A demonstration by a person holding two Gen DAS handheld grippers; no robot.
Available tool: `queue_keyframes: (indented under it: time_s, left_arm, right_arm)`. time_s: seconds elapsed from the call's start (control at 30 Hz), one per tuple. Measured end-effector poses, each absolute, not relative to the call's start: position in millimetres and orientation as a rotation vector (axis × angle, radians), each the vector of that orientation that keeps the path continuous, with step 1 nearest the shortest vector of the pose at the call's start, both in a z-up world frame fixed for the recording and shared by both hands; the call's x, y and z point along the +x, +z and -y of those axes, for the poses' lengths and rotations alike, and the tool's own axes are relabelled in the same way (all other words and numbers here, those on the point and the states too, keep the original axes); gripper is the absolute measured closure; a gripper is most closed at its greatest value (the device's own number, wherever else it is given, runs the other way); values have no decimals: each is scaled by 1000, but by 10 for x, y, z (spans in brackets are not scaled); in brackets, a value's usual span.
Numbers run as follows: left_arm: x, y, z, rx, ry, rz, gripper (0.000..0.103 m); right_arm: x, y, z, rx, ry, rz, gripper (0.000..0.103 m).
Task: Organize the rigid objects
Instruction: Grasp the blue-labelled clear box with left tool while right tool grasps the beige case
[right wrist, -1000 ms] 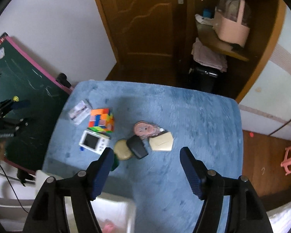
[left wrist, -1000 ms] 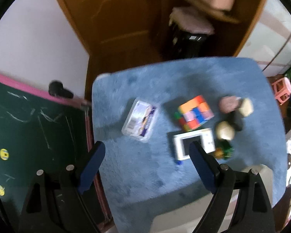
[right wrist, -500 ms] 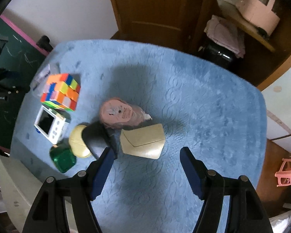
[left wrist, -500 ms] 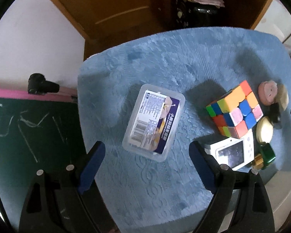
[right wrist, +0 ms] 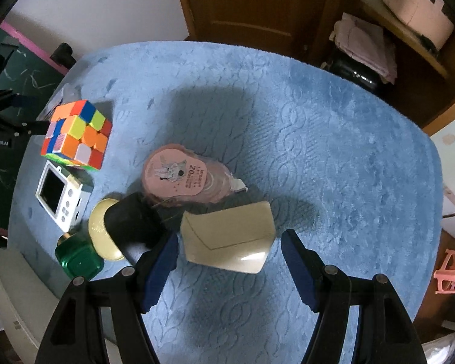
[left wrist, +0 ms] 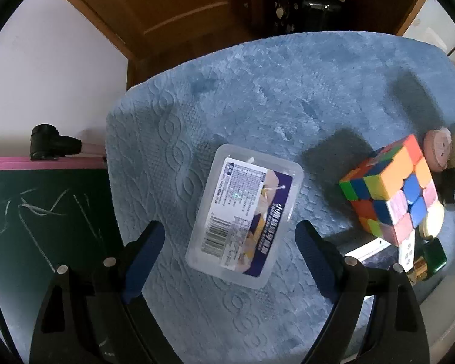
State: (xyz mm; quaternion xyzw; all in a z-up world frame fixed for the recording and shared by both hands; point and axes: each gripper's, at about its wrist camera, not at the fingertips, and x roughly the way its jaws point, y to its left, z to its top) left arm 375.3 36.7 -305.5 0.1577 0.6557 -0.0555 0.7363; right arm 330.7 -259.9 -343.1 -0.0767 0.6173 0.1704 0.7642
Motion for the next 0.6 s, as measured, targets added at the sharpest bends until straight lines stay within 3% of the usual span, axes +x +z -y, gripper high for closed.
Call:
queue_keyframes:
  time_s: [0.6]
  left_arm:
    - [3914,-3376,-357,354,-109,-1454,13]
  right_arm:
    - [3394,-3547,2567,-181,359,-1326,36]
